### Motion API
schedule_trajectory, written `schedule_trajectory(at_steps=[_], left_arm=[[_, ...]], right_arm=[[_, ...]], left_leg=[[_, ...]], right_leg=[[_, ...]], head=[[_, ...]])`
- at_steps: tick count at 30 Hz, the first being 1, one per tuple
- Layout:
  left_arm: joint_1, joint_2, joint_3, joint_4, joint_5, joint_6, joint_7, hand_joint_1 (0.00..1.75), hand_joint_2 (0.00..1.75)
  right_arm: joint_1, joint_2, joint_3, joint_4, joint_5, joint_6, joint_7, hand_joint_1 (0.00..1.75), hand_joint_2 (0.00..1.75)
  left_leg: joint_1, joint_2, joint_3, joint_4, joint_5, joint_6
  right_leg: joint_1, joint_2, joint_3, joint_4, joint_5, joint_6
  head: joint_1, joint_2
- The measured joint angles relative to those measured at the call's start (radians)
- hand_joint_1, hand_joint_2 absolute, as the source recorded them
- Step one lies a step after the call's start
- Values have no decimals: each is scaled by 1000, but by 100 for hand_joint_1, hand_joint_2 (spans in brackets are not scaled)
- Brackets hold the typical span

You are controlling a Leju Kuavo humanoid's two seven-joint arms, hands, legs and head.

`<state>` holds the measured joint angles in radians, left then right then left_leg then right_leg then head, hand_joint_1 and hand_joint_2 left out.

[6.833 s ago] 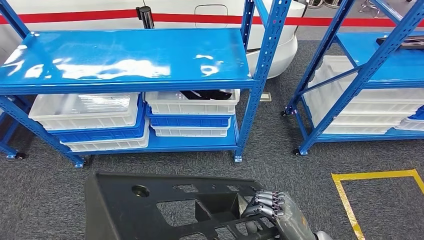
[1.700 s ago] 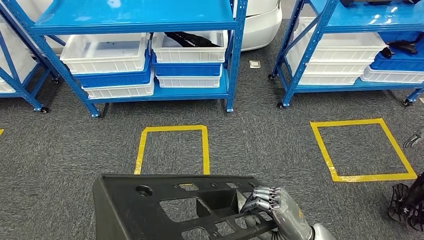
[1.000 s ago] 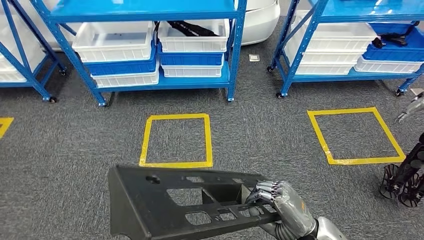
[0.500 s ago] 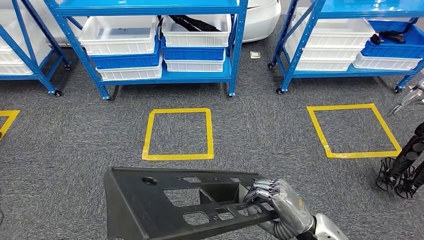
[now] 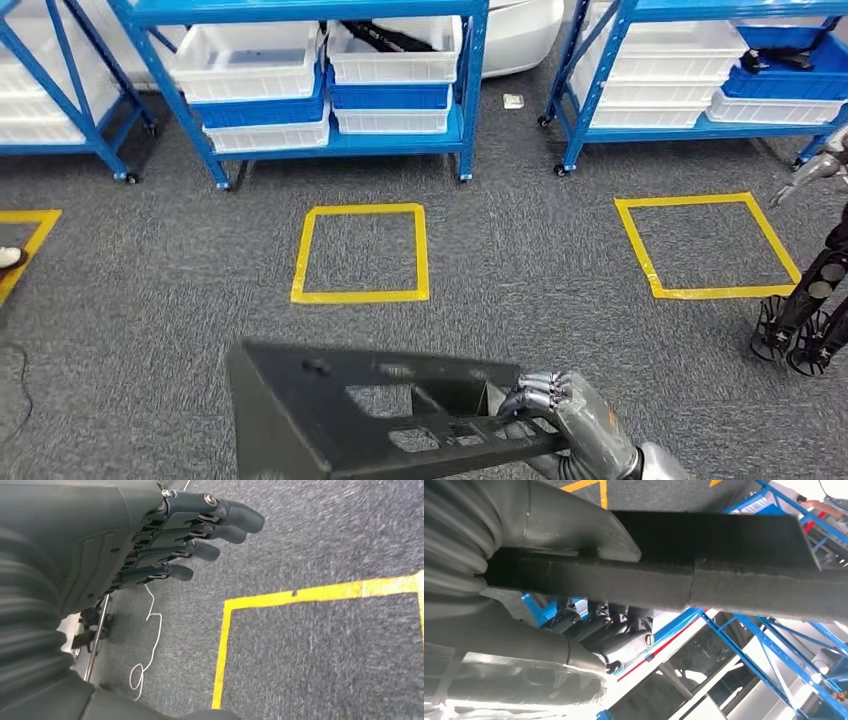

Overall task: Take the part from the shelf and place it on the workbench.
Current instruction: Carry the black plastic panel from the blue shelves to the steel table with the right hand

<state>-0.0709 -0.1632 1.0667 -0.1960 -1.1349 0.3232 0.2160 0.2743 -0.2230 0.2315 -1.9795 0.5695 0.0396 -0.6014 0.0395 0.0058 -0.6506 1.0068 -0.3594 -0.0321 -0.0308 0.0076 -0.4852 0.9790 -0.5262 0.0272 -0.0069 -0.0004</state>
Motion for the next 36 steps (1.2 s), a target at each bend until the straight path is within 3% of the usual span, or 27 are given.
schedule_trajectory(at_steps=[2,4,5,6,7,8,10,12,14,16,17,19,21,22,23,25,26,28,30,31,32,34,35,36], left_arm=[[2,1,1,0,2,0,3,0,175],[2,2,3,0,6,1,7,0,175],[2,3,6,0,9,2,8,0,175],[2,4,8,0,12,4,9,0,175],[2,5,12,0,13,4,10,0,175],[2,6,14,0,15,5,10,0,175],[2,8,18,-1,16,6,11,0,175],[1,11,20,-1,16,6,12,0,175],[1,13,23,-2,18,8,14,0,175],[0,12,25,-2,18,10,17,0,175],[0,11,25,-2,15,10,17,0,175],[-1,9,25,-2,9,9,18,0,175],[-1,8,25,-2,2,6,19,0,175],[-1,7,24,-2,-1,5,20,0,175],[0,6,24,-2,-3,4,20,0,175],[0,6,24,-2,-6,3,20,0,175],[0,5,23,-2,-8,3,20,0,175],[0,6,23,-3,-14,3,19,0,175],[1,6,21,-3,-20,2,17,0,175],[2,5,20,-3,-23,2,16,0,175],[3,5,20,-3,-25,2,16,0,175],[3,4,17,-3,-32,2,15,0,175],[3,4,16,-3,-37,2,15,0,175],[3,5,14,-3,-40,3,15,0,175]], right_arm=[[13,0,-4,-7,3,-6,0,175,175],[24,1,-8,-15,3,-12,0,175,175],[30,1,-10,-18,4,-15,0,175,175],[37,1,-11,-21,5,-18,1,175,175],[44,1,-12,-24,7,-20,2,175,175],[51,1,-13,-29,10,-23,3,175,175],[60,1,-14,-37,14,-25,3,175,175],[64,0,-15,-44,16,-27,3,175,175],[66,-2,-16,-53,20,-29,4,175,175],[67,-5,-17,-61,23,-32,6,175,175],[67,-7,-19,-65,23,-33,6,175,175],[66,-13,-24,-68,25,-37,10,175,175],[67,-18,-34,-69,27,-38,14,175,175],[68,-20,-39,-71,27,-39,16,175,175],[70,-21,-43,-74,27,-40,18,175,175],[72,-23,-51,-81,27,-41,20,175,175],[74,-24,-54,-84,26,-41,20,175,175],[80,-24,-59,-92,23,-42,19,175,175],[84,-25,-61,-98,20,-40,11,175,175],[85,-25,-60,-100,19,-39,6,175,175],[86,-25,-59,-102,18,-37,1,175,175],[87,-24,-57,-106,16,-35,-8,175,175],[87,-22,-55,-107,16,-34,-11,175,175],[88,-21,-53,-107,16,-33,-13,175,175]], left_leg=[[5,0,-20,57,-65,-4],[5,-2,-53,185,-171,-4],[4,-3,-62,246,-204,-4],[4,-4,-60,281,-216,-3],[3,-5,-39,279,-210,-1],[1,-5,2,237,-190,5],[-5,-7,103,99,-158,25],[-15,-8,154,15,-148,41],[-23,-5,153,0,-139,49],[-21,0,150,-21,-119,59],[-18,3,146,-30,-107,63],[-15,7,127,-37,-87,67],[-13,8,103,-36,-70,61],[-10,9,92,-35,-62,56],[-7,9,82,-35,-54,49],[-2,9,67,-31,-42,33],[-2,8,62,-29,-37,25],[-6,7,55,-22,-28,11],[-3,5,49,-15,-24,2],[2,5,41,-4,-38,0],[6,5,28,24,-68,-1],[7,2,-10,135,-165,0],[6,1,-27,200,-206,1],[5,0,-34,249,-228,1]], right_leg=[[-6,-3,-14,-1,17,-27],[2,-6,-29,1,33,-48],[8,-7,-36,1,41,-53],[14,-7,-43,2,49,-55],[19,-7,-50,4,55,-54],[23,-6,-56,4,60,-53],[28,-5,-63,6,67,-47],[30,-7,-67,6,76,-36],[28,-9,-71,4,86,-22],[28,-9,-85,20,76,-15],[28,-9,-101,51,53,-17],[21,-8,-151,165,-18,-22],[9,-8,-181,264,-58,-9],[2,-9,-171,266,-54,4],[-5,-9,-142,234,-38,20],[-17,-11,-44,92,-4,46],[-16,-7,-6,37,6,48],[-8,0,17,-9,6,34],[-8,4,-3,-1,11,11],[-10,4,-10,2,16,-1],[-11,3,-17,3,24,-15],[-3,1,-32,3,40,-38],[2,0,-39,4,48,-46],[8,0,-48,5,55,-49]], head=[[-6,0],[-7,0],[-8,0],[-8,0],[-8,0],[-8,0],[-8,0],[-7,0],[-7,0],[-7,0],[-5,0],[-2,0],[-2,0],[-1,0],[-1,0],[0,0],[0,0],[-1,0],[-7,0],[-11,0],[-15,0],[-21,0],[-22,0],[-22,0]])
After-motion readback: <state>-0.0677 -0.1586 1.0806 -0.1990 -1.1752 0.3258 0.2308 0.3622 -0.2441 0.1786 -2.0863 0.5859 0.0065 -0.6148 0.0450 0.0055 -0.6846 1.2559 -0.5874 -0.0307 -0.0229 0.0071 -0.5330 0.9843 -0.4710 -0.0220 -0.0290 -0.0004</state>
